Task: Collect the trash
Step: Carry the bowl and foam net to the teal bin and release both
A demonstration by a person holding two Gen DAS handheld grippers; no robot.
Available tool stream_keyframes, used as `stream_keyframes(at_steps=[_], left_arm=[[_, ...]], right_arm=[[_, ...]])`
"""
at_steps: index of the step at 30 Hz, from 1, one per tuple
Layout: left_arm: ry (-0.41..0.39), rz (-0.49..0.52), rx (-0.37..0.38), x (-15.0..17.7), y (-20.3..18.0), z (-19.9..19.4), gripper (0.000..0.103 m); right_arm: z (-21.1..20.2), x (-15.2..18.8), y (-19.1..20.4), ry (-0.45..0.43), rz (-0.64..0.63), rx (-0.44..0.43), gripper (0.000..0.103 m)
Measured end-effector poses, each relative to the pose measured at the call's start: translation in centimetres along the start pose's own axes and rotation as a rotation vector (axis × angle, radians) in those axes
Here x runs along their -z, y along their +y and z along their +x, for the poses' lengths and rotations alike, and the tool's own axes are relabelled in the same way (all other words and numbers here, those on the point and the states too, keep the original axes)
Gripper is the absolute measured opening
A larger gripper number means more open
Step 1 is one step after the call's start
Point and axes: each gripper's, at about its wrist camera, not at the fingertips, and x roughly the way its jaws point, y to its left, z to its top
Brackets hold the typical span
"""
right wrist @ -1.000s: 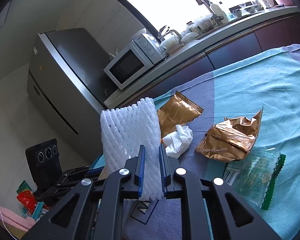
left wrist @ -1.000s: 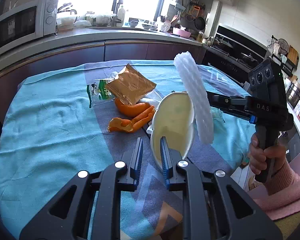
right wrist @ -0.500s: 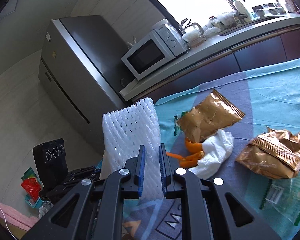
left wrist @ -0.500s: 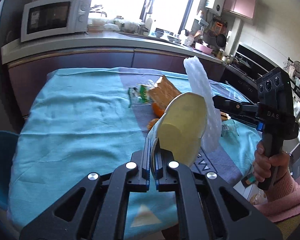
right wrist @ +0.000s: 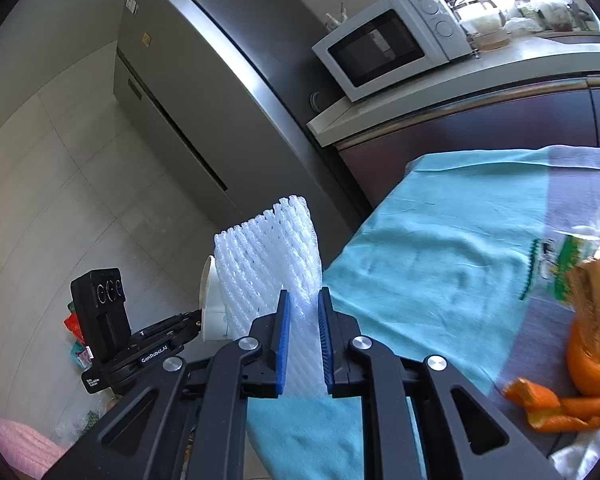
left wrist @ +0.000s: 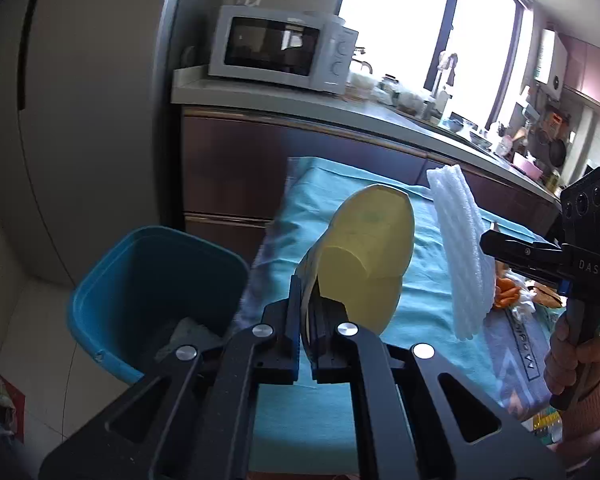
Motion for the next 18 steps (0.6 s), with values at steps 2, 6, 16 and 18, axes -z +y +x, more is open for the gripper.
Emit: stream_keyframes(at_steps=[2,6,16,18], left_arm=[[-0.004,-0.030,-0.048,-0.2,2.1,-0.2,0.004],[0.002,-0.077,-0.127,-0.1,5.6,-0.2,0.004],[0.038,-0.159,-0.247,0.3,10.7,1.9,0.004],[0.052,-0.171,-0.264,0.4,11.3,2.7,0.004]], right_arm=[[2.1,-0.7,0.6,0.030,-0.007,-0.015,0.013],[6.1,-1.7,1.6,0.083,-0.015,-0.041,0.013],[13.7,-2.6,2.3,0.171,0.020,-0.025,0.013],[14.9,-2.7,2.2,0.188,0.036,-0.013,0.013]])
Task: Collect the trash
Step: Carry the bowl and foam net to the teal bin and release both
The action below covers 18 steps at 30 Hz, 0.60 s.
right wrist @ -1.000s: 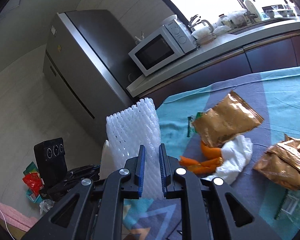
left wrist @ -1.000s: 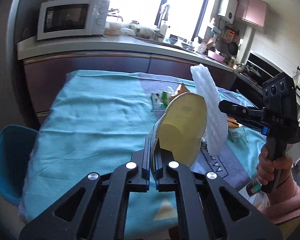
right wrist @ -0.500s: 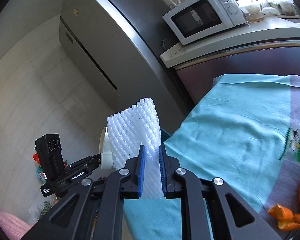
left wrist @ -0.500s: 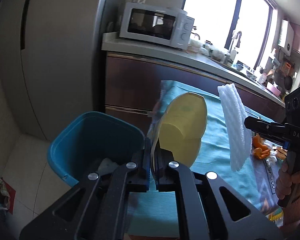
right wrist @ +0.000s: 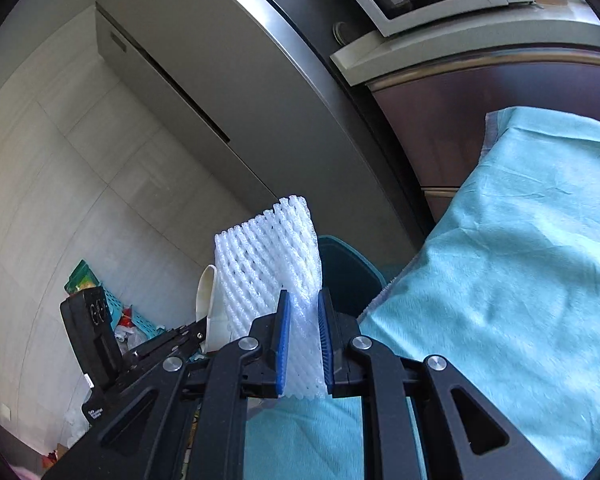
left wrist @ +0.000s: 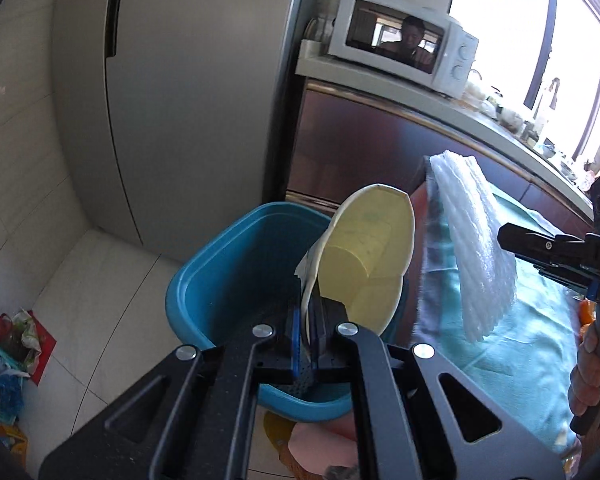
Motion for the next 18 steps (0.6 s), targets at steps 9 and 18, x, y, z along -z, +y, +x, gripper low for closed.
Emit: stream_keyframes(at_steps=[9,18], left_arm=[[0.068,-0.053,-0.052,0.5,0.8,4.2,0.004],[0.114,-0.096,-0.058,0.7,1.0,7.4,0.012]], right_arm=[[4.1,-0.6,-0.1,0.061,0.045,0.079,0.014],[5.9,-0.4,0.1,0.101,0.060,0.113,0.022]])
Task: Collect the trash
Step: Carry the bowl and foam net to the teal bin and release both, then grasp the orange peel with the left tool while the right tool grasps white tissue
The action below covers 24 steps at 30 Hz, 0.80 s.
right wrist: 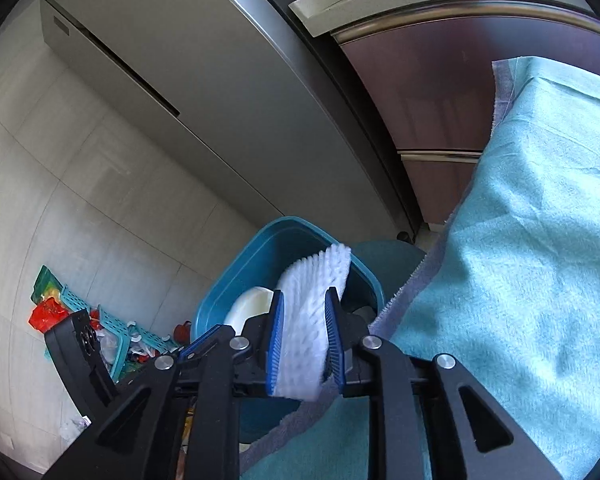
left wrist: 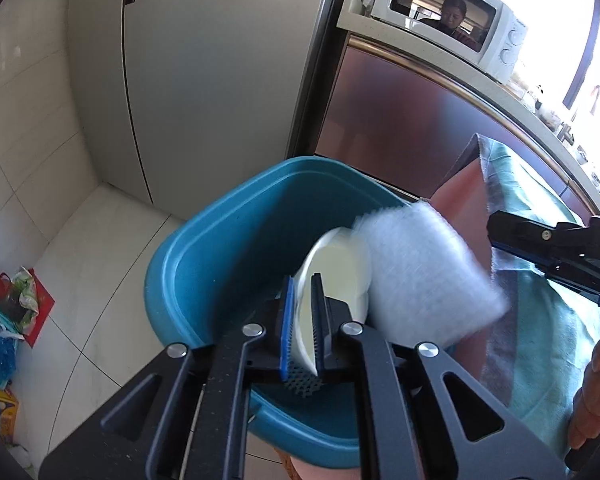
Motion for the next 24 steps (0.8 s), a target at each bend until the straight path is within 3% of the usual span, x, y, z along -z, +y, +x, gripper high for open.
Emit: stream_keyframes(at_steps=[5,9,14,20,24], left_arm=[[0.000,-0.018,0.007,0.0,0.0,0.5,0.015],[-0.036,0.003,0.017,0.4,-0.5,-0.8,0.022],[-0.106,0.066,0.063,0.7,-3.0,-4.1,0.035],[-0.165,0.206,0.234,2.1,-8.5,-8.2,0.046],[-0.146,0.315,0.378,3.8,-13.5,-9.4,0.050]], right_arm=[[-0.9,0.0,-0.1,-0.006,-0.007,-0.012,0.027],[-2.8,0.7,-0.3,-0.024,-0.026,-0.028,0.028],[-7.3,2.1,-0.4,-0.078,-0.077,-0.040,0.037],[-14.8,5.2,-2.0,-0.190,-0.126,0.004,0.048],[-20.5,7.2,-4.7,-0.282,-0.098,0.062,0.051]])
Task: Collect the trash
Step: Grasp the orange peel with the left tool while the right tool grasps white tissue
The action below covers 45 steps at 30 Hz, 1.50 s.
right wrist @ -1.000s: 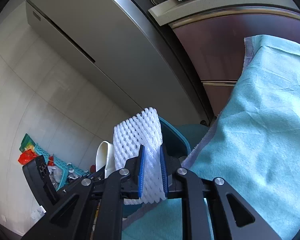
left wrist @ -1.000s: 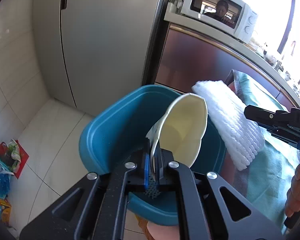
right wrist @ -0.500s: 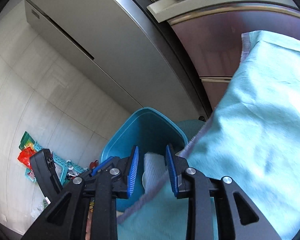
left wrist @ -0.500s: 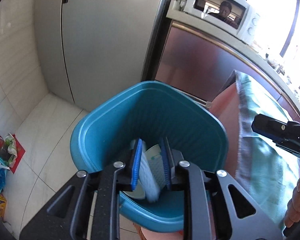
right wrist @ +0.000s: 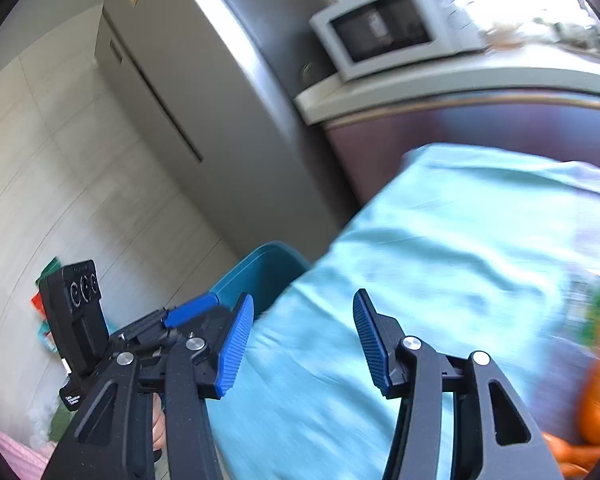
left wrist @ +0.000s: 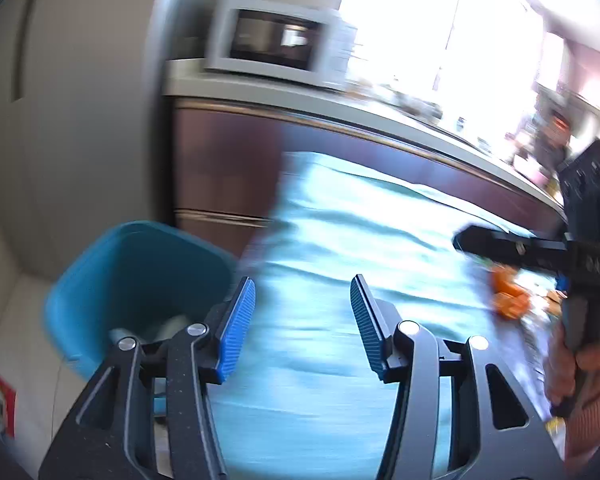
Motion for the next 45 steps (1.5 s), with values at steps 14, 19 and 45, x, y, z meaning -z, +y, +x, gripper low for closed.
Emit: stream_keyframes(at_steps=[14,19,45], left_arm=[[0.155,0.239,0.285,1.6,-16.1,5.8,0.051],[0.197,0.304,0.316,2.1,-19.2,7.3,0.055],[0.354,0.330,0.408,1.8,-21.3,11.3,0.027]], right_arm=[[-12.1,2.2,-13.3,-0.171,0.224,0.286,0.056],[-12.0,2.4,-17.5,-0.146,0.300,0.305,0.067],[-10.7,4.3,-19.0,-0.140,0.405,0.067,0.024]])
